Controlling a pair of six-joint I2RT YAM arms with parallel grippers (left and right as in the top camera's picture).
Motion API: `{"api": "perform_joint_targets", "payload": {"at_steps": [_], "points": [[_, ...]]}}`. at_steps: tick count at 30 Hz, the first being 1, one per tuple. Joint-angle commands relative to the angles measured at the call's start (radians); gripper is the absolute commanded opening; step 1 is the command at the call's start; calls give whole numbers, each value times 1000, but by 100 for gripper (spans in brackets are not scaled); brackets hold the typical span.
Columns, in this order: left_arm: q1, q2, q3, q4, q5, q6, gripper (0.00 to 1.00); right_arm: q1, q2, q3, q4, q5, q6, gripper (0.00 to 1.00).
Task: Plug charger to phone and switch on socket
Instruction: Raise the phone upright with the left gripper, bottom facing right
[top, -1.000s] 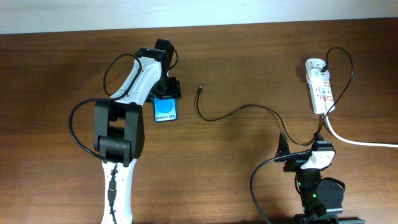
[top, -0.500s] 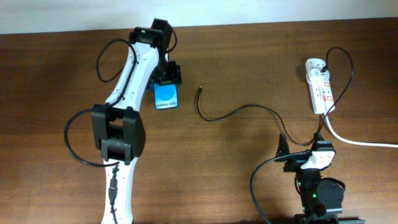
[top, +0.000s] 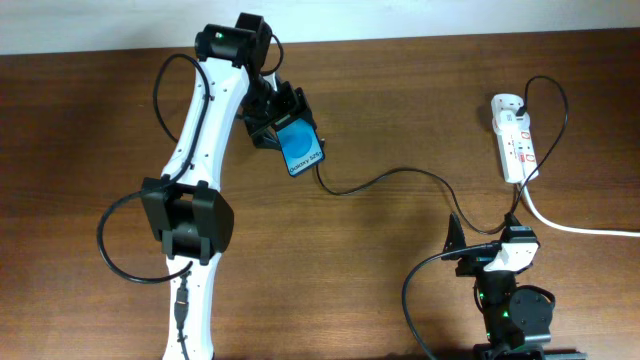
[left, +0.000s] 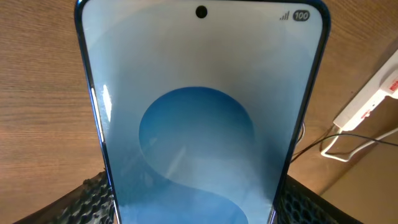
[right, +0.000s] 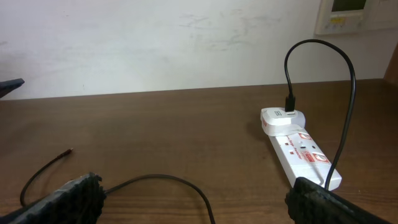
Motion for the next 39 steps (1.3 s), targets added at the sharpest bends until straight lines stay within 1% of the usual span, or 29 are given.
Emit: {"api": "perform_joint_targets", "payload": {"at_steps": [1,3,4,8,12,13,15,18,20,21,27,30,33,39], "points": [[8,-5,31,-5,47,-11,0,8,-6,-5,-7,9,0,98],[8,-5,31,-5,47,-15,0,8,-6,-5,-7,9,0,99],[8,-5,31,-5,47,-42,0,8,-6,-5,-7,9,0,98],[8,-5,31,-11,50,-210,0,8,-6,-5,-7,9,0,98],[41,-5,31,-24,353,-223,0,8,-6,-5,-7,9,0,98],[53,-5,31,-28,397,-223,0,8,-6,-5,-7,9,0,98],[93,-5,31,-68,426,-269,0,8,-6,-5,-7,9,0,98],[122,-5,31,-76,438,-323,0,8,-6,-5,-7,9,0,99],[135,-5,31,-75,516,-336,0,8,-6,-5,-7,9,0,98],[135,-5,31,-75,527,-354,0,8,-6,-5,-7,9,0,98],[145,-5,31,-75,693,-361,0,8,-6,-5,-7,9,0,98],[145,-5,31,-76,724,-361,0,8,-6,-5,-7,8,0,98],[145,-5,31,-75,787,-361,0,8,-6,-5,-7,9,0,98],[145,-5,31,-75,787,-361,0,8,-6,-5,-7,9,0,98]]}}
